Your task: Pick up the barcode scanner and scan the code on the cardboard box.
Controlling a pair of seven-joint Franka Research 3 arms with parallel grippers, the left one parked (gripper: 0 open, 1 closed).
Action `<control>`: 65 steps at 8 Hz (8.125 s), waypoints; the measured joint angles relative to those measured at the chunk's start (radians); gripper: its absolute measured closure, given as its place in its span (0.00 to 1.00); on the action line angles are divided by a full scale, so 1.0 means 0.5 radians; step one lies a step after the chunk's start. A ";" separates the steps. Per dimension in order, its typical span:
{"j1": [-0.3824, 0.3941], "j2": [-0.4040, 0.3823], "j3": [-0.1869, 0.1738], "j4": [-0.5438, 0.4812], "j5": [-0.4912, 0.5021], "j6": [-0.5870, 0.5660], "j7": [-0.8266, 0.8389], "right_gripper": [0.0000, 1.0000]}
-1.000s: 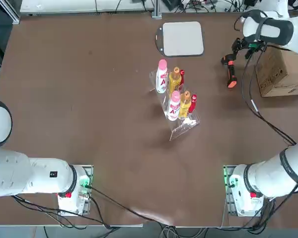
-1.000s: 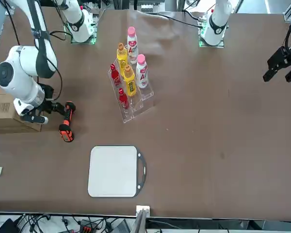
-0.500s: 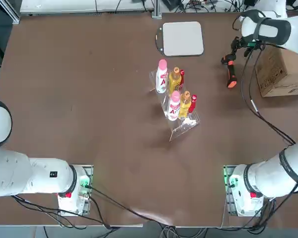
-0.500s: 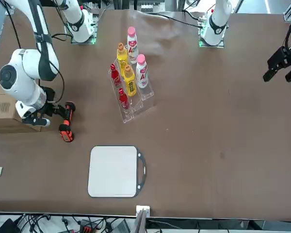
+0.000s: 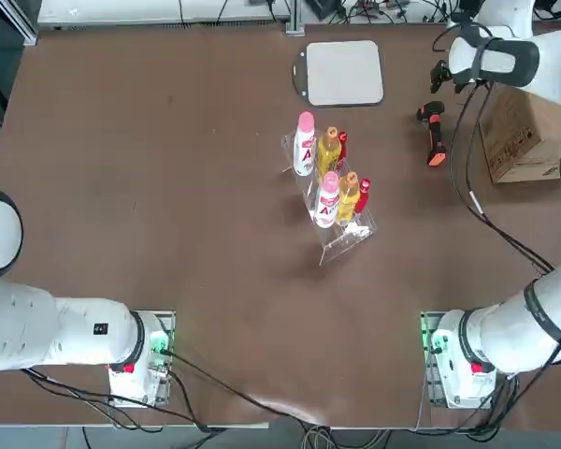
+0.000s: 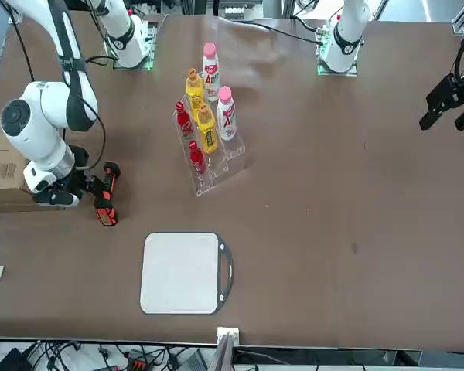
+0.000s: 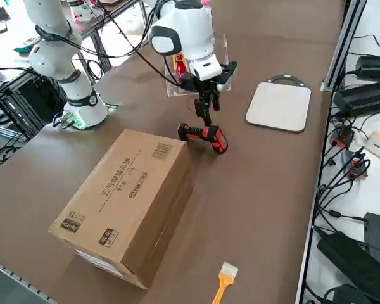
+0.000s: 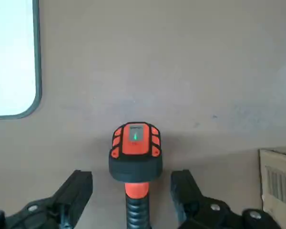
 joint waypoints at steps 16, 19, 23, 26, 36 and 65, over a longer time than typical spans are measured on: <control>0.047 0.311 0.004 -0.021 0.013 0.042 -0.002 0.00; 0.037 0.438 0.004 -0.060 0.014 0.217 -0.002 0.00; 0.034 0.431 0.004 -0.071 0.015 0.228 -0.002 0.07; 0.034 0.409 0.004 -0.077 0.015 0.228 -0.002 0.13; 0.036 0.308 0.006 -0.108 0.015 0.173 -0.037 0.64; -0.885 -0.331 -0.039 0.430 -0.058 -1.254 -0.786 0.64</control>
